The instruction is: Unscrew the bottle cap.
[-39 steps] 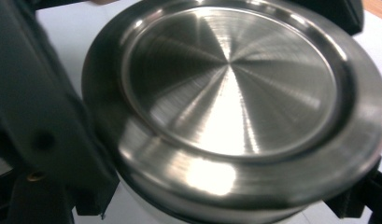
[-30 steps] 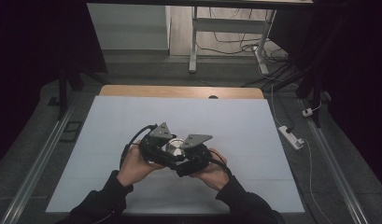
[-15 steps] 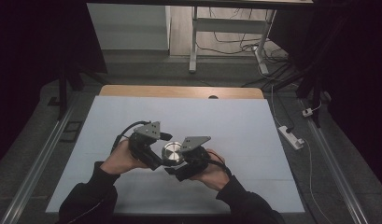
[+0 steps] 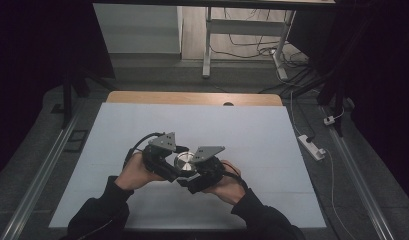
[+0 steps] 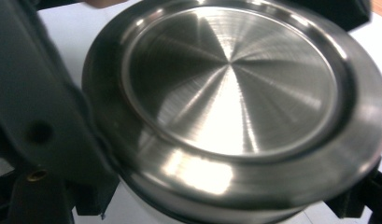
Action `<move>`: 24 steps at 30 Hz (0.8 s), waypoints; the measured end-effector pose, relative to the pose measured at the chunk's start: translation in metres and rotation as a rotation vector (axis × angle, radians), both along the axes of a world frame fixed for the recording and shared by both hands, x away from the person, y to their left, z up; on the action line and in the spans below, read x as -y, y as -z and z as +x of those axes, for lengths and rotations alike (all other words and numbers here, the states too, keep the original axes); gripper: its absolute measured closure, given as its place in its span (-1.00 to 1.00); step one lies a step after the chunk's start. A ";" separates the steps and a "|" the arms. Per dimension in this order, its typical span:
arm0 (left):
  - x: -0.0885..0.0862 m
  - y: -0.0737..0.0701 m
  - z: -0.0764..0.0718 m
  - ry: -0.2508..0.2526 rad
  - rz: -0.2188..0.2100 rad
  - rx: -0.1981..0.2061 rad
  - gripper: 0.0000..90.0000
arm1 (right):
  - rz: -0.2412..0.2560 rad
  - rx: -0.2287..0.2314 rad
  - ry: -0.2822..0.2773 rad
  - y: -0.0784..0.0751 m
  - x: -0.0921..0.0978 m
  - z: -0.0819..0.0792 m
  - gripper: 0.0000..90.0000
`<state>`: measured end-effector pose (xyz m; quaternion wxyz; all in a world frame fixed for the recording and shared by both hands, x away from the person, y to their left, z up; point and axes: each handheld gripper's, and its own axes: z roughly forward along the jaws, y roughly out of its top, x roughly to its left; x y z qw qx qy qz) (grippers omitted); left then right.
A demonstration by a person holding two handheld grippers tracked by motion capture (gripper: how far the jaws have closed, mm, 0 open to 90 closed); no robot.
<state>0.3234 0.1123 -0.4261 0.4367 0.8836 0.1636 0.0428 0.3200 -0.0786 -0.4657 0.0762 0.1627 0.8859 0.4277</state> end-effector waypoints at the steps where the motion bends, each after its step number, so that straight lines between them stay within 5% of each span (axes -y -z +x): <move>1: 0.002 0.000 -0.001 -0.031 -0.001 -0.002 -0.55 | 0.000 0.000 0.011 0.000 0.001 0.001 -0.66; 2: 0.002 0.000 -0.001 -0.031 -0.001 -0.002 -0.55 | 0.000 0.000 0.011 0.000 0.001 0.001 -0.66; 3: 0.007 0.000 -0.003 -0.094 -0.004 -0.006 -0.55 | 0.005 -0.003 0.043 0.000 0.002 0.003 -0.66; 7: 0.015 0.002 -0.006 -0.189 -0.009 -0.007 -0.55 | -0.002 0.003 0.092 0.002 0.004 0.005 -0.66; 24: 0.012 -0.006 -0.010 -0.231 -0.035 0.039 -0.55 | 0.009 -0.001 0.124 0.002 0.005 0.006 -0.66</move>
